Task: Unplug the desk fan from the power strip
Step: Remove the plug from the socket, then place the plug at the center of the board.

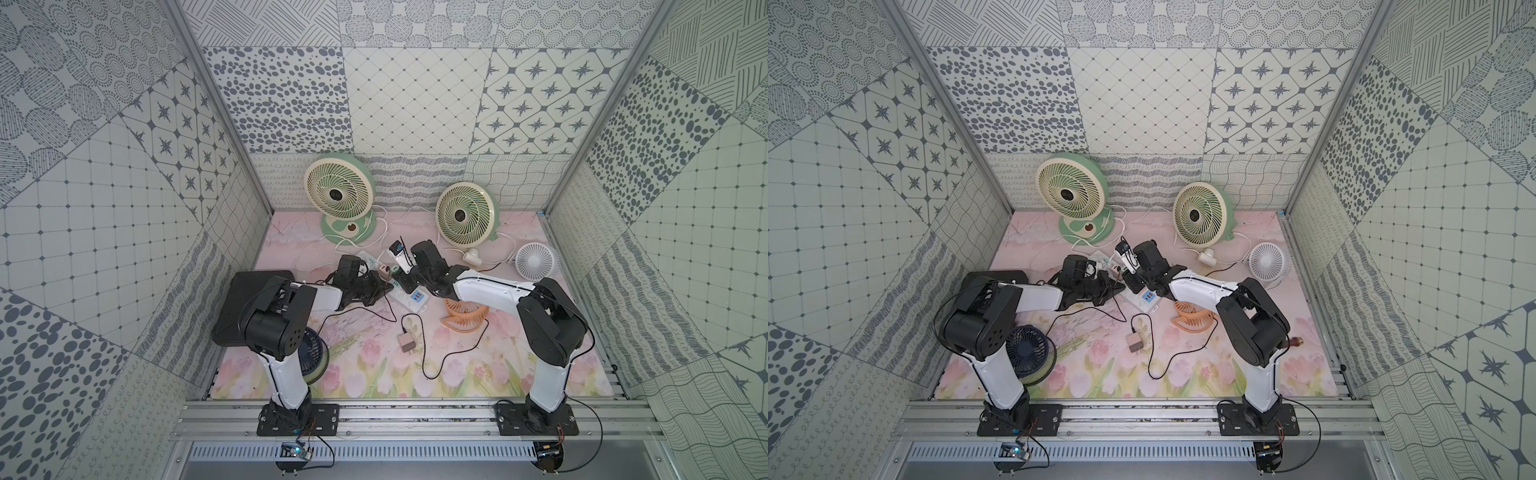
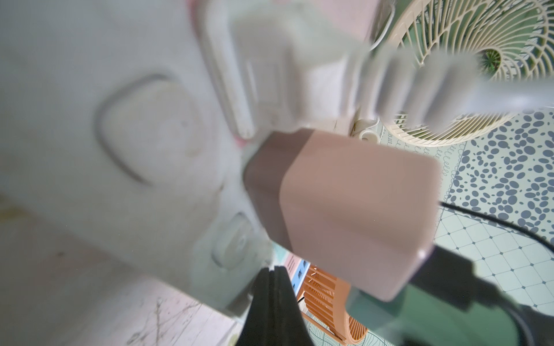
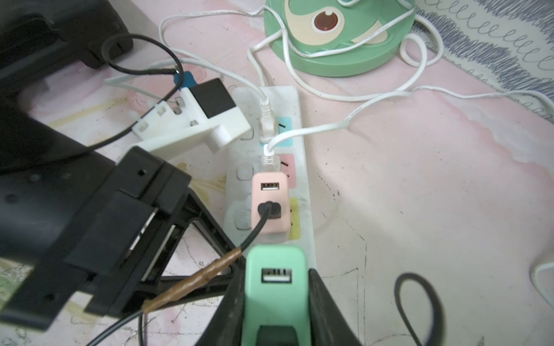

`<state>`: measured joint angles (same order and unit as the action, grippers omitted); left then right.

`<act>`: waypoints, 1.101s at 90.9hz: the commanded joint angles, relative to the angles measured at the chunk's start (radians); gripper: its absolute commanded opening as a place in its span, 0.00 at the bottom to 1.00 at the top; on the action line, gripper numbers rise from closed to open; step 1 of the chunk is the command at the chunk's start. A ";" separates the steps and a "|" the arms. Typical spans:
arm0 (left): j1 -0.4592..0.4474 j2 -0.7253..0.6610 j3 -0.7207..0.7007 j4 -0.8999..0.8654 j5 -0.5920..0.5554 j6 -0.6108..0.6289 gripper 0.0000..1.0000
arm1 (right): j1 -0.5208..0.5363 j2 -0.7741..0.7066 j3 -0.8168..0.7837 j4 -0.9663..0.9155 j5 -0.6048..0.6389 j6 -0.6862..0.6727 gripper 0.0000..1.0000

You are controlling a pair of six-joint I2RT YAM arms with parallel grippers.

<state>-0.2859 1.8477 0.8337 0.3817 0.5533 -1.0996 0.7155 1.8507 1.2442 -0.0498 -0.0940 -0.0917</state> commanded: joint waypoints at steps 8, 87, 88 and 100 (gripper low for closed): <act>0.003 -0.001 -0.008 -0.089 -0.044 0.022 0.00 | -0.086 -0.108 -0.009 0.029 -0.037 0.103 0.17; 0.023 -0.076 0.021 -0.166 -0.047 0.077 0.00 | -0.334 0.095 0.055 -0.106 -0.246 0.268 0.26; 0.022 -0.076 0.023 -0.166 -0.047 0.078 0.00 | -0.334 0.098 0.058 -0.107 -0.248 0.268 0.27; 0.024 -0.078 0.029 -0.174 -0.049 0.081 0.00 | -0.334 0.127 0.072 -0.122 -0.249 0.262 0.30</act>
<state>-0.2729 1.7847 0.8440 0.2417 0.5186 -1.0592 0.3763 1.9522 1.2697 -0.1871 -0.3233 0.1726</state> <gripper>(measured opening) 0.047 0.321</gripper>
